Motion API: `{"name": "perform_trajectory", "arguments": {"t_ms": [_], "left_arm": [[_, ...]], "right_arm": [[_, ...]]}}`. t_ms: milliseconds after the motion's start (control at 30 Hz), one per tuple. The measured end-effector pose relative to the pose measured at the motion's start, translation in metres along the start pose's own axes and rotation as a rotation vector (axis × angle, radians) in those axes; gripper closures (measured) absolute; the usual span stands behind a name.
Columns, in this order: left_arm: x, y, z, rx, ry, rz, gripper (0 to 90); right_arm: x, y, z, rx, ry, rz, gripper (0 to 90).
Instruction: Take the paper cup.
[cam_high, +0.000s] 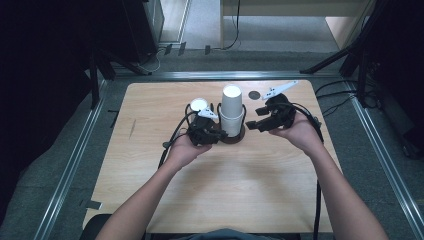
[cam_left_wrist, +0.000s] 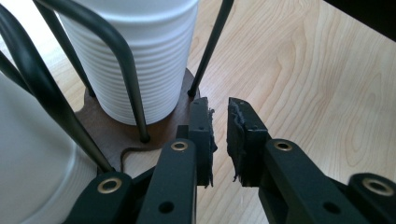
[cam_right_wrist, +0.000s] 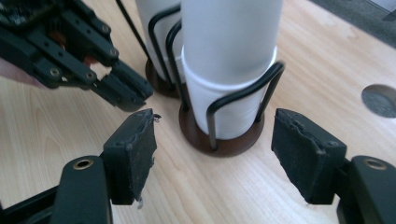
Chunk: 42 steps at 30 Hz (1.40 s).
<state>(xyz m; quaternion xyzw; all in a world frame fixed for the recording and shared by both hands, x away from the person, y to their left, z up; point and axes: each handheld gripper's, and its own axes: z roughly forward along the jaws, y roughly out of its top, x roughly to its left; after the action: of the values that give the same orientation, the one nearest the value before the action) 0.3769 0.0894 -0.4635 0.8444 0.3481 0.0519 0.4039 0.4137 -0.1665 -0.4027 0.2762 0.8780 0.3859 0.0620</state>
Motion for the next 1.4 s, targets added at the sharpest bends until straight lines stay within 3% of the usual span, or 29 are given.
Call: {"name": "perform_trajectory", "arguments": {"t_ms": [267, 500, 900, 1400], "left_arm": [[0.004, 0.010, 0.002, 0.004, 0.017, 0.005, 85.5], [0.004, 0.017, 0.004, -0.005, 0.037, -0.005, 84.2], [0.005, 0.024, 0.006, -0.039, 0.056, -0.022, 83.4], [0.009, 0.024, 0.007, -0.039, 0.067, -0.024, 81.6]], "right_arm": [[-0.008, 0.024, -0.004, -0.032, -0.010, -0.007, 28.1], [-0.006, 0.043, 0.006, -0.036, 0.000, -0.025, 26.0], [-0.006, 0.059, 0.022, -0.002, 0.010, -0.049, 24.5], [-0.005, 0.074, 0.040, 0.020, 0.004, -0.056, 23.5]]}}
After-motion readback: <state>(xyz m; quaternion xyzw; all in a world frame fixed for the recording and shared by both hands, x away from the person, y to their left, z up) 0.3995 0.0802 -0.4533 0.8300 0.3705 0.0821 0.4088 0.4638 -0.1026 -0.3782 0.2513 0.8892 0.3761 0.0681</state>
